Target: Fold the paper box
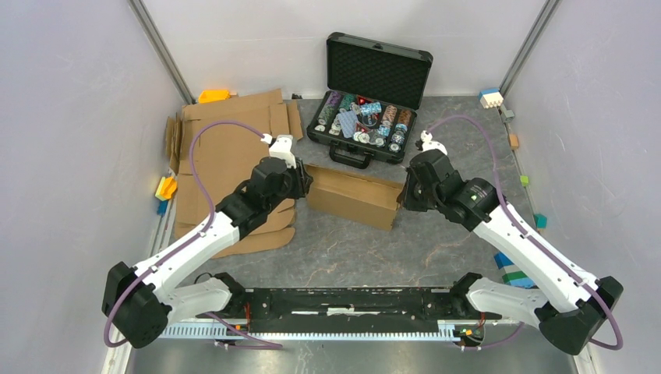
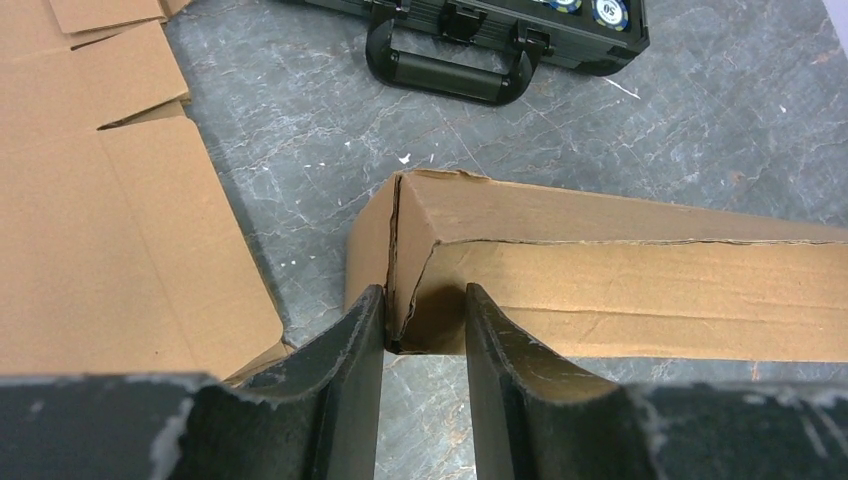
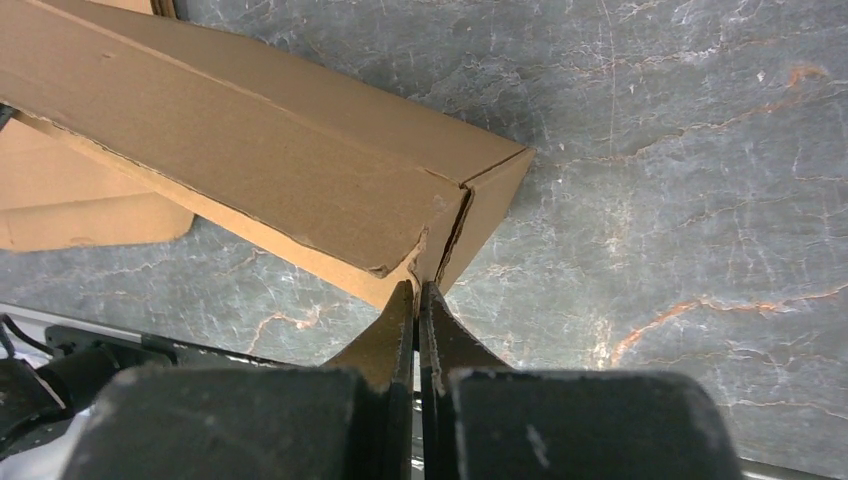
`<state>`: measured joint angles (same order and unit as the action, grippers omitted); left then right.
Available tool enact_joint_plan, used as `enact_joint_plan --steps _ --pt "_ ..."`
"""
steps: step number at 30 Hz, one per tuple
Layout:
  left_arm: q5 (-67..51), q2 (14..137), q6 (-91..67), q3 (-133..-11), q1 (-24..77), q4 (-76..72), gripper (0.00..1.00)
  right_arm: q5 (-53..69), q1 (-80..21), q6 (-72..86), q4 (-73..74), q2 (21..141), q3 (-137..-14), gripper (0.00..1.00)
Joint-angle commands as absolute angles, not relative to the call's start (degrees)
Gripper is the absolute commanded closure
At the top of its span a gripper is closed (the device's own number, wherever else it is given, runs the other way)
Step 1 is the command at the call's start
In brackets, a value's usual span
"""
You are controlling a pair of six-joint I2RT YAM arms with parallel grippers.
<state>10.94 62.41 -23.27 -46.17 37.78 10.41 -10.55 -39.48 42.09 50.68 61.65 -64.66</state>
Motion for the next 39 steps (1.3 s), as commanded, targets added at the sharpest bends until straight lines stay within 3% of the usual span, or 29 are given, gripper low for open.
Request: enact_joint_plan --steps 1,21,29,34,37,38,39 --pt "9.9 64.2 -21.3 -46.9 39.6 14.8 0.61 -8.7 -39.6 46.6 43.7 59.4 -63.0 1.0" --pt "10.3 64.5 -22.0 -47.2 40.3 15.0 0.61 -15.0 -39.6 48.7 43.4 56.9 -55.0 1.0" --pt "10.6 64.8 -22.0 -47.5 41.0 14.9 0.62 -16.0 -39.6 47.2 42.8 55.7 -50.9 0.92" --pt "10.9 65.1 -22.1 -47.8 41.2 15.0 0.62 -17.7 -39.6 45.5 44.3 56.3 -54.6 0.71" --pt "11.1 65.1 -22.1 -47.7 41.2 15.1 0.62 -19.2 -39.6 44.1 45.5 56.0 -57.4 0.4" --pt "11.1 65.1 -22.2 -47.7 41.2 15.1 0.62 -19.7 -39.6 43.8 45.8 55.8 -58.2 0.32" --pt "11.2 64.9 -22.2 -47.7 41.2 15.1 0.62 -20.4 -39.6 43.5 46.2 55.5 -58.7 0.31"
